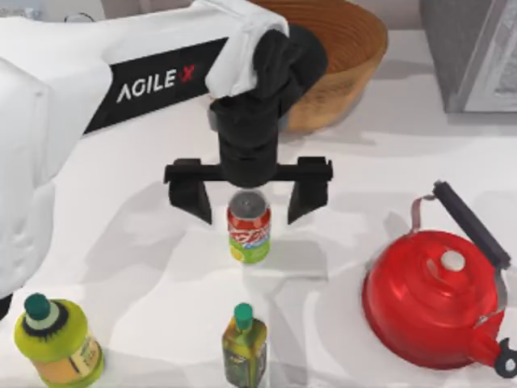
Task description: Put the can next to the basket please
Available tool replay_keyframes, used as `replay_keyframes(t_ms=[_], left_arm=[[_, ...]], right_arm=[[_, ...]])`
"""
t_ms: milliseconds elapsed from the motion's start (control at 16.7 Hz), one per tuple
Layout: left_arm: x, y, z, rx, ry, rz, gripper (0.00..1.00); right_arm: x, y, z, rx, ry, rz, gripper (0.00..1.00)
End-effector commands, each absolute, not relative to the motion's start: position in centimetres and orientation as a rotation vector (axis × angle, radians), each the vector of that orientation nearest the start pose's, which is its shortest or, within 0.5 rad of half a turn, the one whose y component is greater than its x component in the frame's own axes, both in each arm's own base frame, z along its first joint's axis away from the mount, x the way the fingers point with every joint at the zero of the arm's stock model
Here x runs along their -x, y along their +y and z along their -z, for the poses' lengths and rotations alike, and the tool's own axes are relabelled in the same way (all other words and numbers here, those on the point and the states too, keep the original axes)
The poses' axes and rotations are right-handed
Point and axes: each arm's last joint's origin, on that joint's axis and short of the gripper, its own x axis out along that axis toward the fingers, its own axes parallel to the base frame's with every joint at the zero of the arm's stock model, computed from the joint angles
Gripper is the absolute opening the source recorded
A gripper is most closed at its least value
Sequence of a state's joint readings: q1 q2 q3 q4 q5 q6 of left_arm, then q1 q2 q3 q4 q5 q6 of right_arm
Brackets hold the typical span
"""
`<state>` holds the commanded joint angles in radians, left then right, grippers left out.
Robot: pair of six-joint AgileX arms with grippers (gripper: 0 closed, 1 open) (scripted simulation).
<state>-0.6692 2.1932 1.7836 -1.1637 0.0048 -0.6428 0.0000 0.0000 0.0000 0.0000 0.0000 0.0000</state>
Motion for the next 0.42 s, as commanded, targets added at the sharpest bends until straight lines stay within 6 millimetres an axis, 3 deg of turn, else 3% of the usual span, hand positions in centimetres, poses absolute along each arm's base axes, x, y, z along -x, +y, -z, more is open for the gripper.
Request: replay_keyframes(t_ms=[420], left_arm=[[-33.9,-26.2,-21.2,-0.015,1.573,0.014,1.00]], right_arm=[[-10.6,-0.1,-16.0,0.000,0.000,0.000,1.00]])
